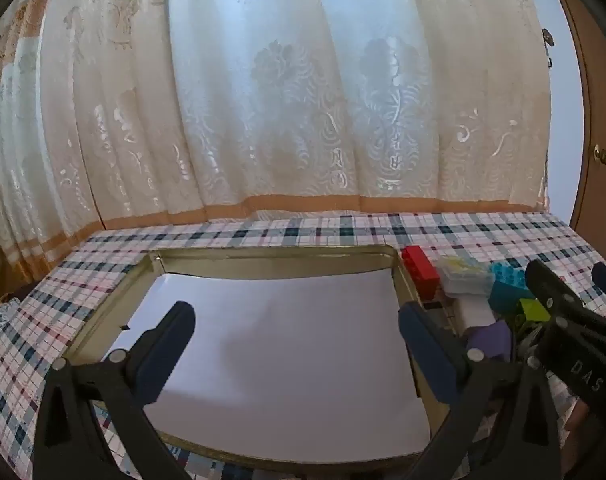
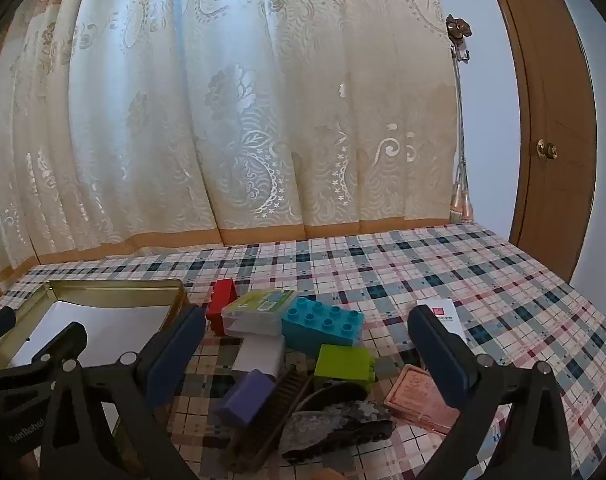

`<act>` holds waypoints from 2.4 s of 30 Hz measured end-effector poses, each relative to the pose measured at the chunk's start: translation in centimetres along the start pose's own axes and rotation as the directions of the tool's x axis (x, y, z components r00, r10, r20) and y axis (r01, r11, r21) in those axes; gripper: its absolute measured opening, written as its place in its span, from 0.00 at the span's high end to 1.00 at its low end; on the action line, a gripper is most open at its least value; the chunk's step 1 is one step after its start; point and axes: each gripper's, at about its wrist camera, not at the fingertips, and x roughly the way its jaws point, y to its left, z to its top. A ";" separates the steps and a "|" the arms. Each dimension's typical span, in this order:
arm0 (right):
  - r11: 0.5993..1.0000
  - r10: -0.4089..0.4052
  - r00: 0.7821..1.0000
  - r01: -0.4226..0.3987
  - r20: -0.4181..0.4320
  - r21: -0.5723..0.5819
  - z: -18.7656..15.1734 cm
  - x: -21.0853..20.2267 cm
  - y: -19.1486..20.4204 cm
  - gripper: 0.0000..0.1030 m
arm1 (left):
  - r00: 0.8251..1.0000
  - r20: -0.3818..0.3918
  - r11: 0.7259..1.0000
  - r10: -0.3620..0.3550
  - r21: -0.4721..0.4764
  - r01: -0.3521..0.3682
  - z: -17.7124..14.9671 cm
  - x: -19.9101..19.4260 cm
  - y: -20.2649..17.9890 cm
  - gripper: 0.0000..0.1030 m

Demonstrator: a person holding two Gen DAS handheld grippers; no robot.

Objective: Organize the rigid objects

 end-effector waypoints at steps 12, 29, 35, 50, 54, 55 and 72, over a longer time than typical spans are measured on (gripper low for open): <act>0.999 0.045 0.998 -0.046 -0.034 -0.007 -0.4 0.2 0.4 0.00 | 0.999 -0.029 1.000 -0.023 -0.018 0.022 -0.1 0.3 0.6 0.00; 0.999 0.053 0.996 -0.052 -0.065 0.011 -0.3 0.7 -0.1 0.00 | 1.000 -0.021 1.000 -0.005 -0.010 0.005 -0.5 0.4 0.3 0.00; 0.999 0.050 0.997 -0.050 -0.062 0.009 -0.4 0.6 -0.2 0.00 | 1.000 -0.019 1.000 0.005 -0.006 -0.006 -0.6 0.3 0.4 0.00; 0.999 0.050 0.997 -0.049 -0.063 0.009 -0.3 0.5 -0.2 0.00 | 1.000 -0.021 1.000 0.008 -0.009 -0.009 -0.6 0.4 0.5 0.00; 0.999 0.050 0.997 -0.050 -0.064 0.009 -0.2 0.5 -0.3 0.00 | 1.000 -0.020 1.000 0.008 -0.011 -0.008 -0.6 0.4 0.5 0.00; 0.999 0.050 0.997 -0.050 -0.064 0.010 -0.2 0.5 -0.2 0.00 | 1.000 -0.021 1.000 0.008 -0.011 -0.008 -0.7 0.5 0.6 0.00; 0.999 0.048 0.997 -0.048 -0.065 0.011 -0.3 0.5 -0.2 0.00 | 0.999 -0.036 1.000 0.004 -0.018 -0.005 -0.7 0.6 0.9 0.00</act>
